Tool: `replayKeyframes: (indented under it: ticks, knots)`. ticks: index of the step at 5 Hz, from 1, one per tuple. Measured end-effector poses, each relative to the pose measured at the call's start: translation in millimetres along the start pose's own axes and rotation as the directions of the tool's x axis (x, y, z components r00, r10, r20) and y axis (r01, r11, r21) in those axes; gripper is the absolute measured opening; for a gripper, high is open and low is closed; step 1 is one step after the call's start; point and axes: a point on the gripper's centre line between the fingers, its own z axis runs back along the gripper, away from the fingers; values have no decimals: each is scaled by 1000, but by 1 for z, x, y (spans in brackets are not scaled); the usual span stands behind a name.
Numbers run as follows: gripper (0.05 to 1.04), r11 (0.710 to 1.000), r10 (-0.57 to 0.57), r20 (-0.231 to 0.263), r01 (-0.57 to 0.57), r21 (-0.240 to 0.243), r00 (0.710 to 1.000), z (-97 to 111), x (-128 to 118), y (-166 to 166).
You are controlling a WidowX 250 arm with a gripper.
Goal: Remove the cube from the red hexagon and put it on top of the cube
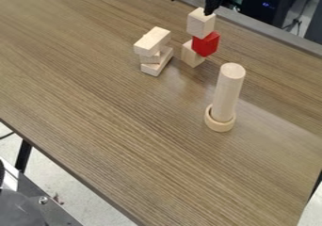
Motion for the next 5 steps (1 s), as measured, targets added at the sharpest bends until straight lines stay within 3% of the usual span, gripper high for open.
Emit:
replayKeyframes:
  ticks: [2, 4, 5]
  knots:
    - [999, 1000, -23, -52, 23, -7, 998, -20, -4, -2]
    - [999, 998, -60, -58, 60, -8, 997, -27, -7, -2]
    - [999, 995, -101, -36, 101, -18, 994, -28, -4, -4]
